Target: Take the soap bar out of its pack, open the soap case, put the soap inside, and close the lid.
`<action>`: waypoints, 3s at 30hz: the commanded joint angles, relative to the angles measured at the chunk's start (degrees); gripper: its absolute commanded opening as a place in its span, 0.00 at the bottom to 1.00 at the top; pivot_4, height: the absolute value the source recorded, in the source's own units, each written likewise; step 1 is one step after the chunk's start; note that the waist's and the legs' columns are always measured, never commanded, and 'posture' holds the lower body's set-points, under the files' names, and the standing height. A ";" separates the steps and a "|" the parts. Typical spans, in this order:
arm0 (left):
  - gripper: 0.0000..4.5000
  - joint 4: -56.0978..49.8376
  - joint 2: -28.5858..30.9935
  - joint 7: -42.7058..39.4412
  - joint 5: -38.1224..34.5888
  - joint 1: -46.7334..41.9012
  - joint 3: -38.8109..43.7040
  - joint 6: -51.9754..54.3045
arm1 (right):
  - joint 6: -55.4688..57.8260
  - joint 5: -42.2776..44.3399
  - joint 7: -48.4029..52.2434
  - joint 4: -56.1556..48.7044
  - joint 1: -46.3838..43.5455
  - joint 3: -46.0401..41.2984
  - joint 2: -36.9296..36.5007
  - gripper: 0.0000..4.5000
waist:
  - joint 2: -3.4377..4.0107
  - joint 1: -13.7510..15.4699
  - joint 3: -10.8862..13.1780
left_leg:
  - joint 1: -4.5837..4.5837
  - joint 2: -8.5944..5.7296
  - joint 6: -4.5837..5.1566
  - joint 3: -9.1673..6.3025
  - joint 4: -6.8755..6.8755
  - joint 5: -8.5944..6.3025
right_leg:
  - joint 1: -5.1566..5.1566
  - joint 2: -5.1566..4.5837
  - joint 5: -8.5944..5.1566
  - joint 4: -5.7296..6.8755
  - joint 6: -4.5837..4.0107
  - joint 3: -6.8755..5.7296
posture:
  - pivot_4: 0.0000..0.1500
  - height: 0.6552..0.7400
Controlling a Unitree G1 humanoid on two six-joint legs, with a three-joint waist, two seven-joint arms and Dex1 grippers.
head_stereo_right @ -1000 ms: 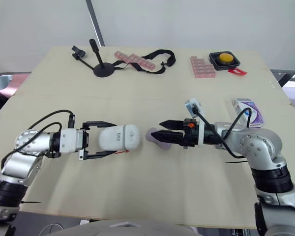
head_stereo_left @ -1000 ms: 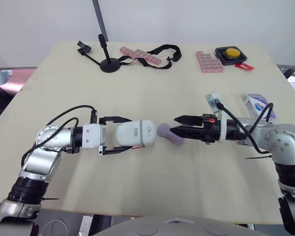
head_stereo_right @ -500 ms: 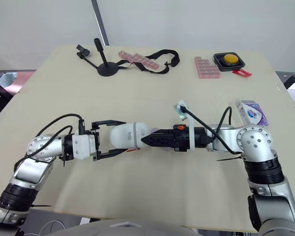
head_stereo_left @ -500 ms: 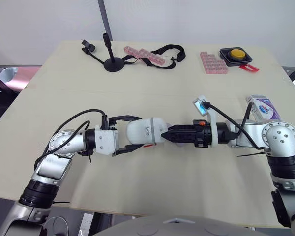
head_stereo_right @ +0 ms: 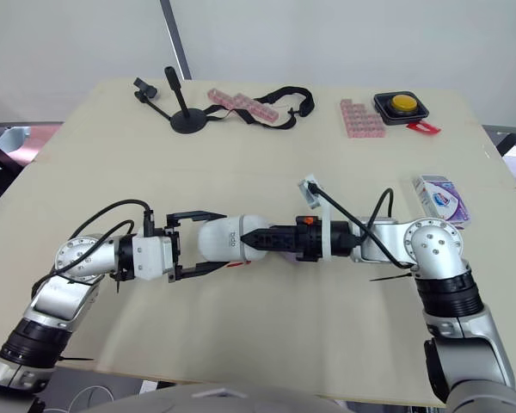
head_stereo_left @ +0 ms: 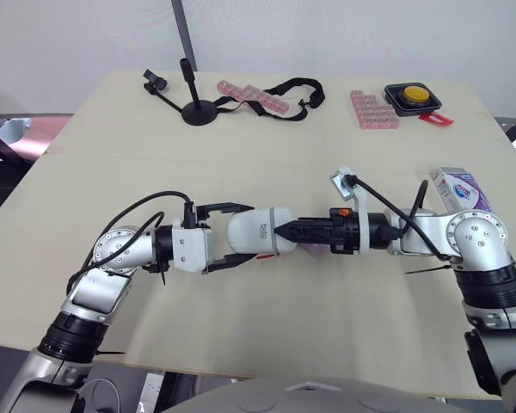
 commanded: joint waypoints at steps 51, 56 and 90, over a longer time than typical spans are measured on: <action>0.77 0.81 0.15 3.38 -0.64 0.63 -1.63 -0.99 | -10.00 -41.10 36.06 -2.09 -3.27 8.16 -42.93 0.44 | 0.00 0.56 0.01 | -0.11 0.05 -0.07 -0.01 -0.01 -0.05 | 0.07 0.39 -0.02 -0.30 0.08 0.04 | 1.00 0.72; 0.77 1.18 -0.25 3.63 -0.52 0.26 -1.82 -0.88 | -16.86 -58.88 44.70 -6.20 -4.57 16.65 -49.61 0.44 | -0.05 0.44 0.03 | -0.03 0.10 -0.13 -0.02 0.00 -0.11 | 0.17 0.32 -0.04 -0.35 0.12 0.04 | 1.00 0.72; 0.77 0.49 -0.34 3.91 -0.34 0.68 -1.95 0.33 | -22.05 -85.19 53.23 -3.96 -0.71 21.48 -39.03 0.44 | -0.01 -0.03 0.02 | 0.02 0.15 -0.12 0.02 0.04 -0.10 | 0.07 0.18 -0.05 -0.08 0.07 0.34 | 1.00 0.72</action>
